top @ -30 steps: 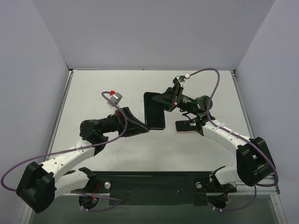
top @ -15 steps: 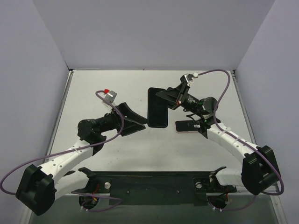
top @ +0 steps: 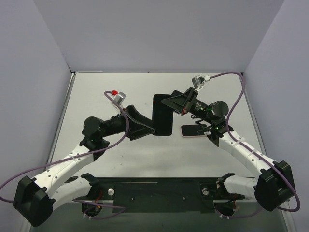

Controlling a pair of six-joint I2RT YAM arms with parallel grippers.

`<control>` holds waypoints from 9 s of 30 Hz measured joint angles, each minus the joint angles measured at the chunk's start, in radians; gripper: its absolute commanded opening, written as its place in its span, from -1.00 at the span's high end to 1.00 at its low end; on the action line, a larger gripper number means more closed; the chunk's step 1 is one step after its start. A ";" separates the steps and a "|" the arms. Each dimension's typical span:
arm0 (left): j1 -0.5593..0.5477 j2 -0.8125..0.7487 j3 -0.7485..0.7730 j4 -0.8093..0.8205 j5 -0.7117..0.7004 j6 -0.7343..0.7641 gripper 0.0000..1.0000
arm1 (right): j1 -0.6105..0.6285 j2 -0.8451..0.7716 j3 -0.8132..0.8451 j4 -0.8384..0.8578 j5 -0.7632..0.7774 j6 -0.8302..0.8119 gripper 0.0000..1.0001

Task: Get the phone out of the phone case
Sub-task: Remove the phone case from the phone.

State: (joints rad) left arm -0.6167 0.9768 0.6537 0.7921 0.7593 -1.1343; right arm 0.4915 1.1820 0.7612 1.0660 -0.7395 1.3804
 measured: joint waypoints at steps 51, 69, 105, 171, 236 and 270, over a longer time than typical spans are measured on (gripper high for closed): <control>-0.079 0.066 -0.021 0.234 -0.031 0.080 1.00 | 0.054 0.146 -0.002 0.181 0.099 0.512 1.00; -0.074 -0.045 0.002 -0.002 -0.059 0.125 -0.61 | 0.058 -0.133 0.045 -0.235 0.056 -0.047 1.00; -0.102 0.211 0.219 -0.459 0.180 0.320 1.00 | 0.019 -0.210 0.244 -1.062 -0.113 -0.676 0.22; 0.063 0.389 0.265 0.299 -0.118 -0.352 1.00 | -0.167 0.119 0.253 -0.134 -0.064 0.160 1.00; -0.008 0.076 0.266 -0.446 -0.027 0.482 -0.47 | -0.071 0.019 0.354 -0.310 -0.043 -0.042 1.00; -0.016 0.225 0.252 -0.066 0.053 0.059 -0.07 | -0.005 0.003 0.377 -0.600 0.072 -0.337 1.00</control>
State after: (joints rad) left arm -0.6327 1.2022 0.9058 0.7261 0.8127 -1.0756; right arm 0.4862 1.1851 1.1381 0.4656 -0.6670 1.0435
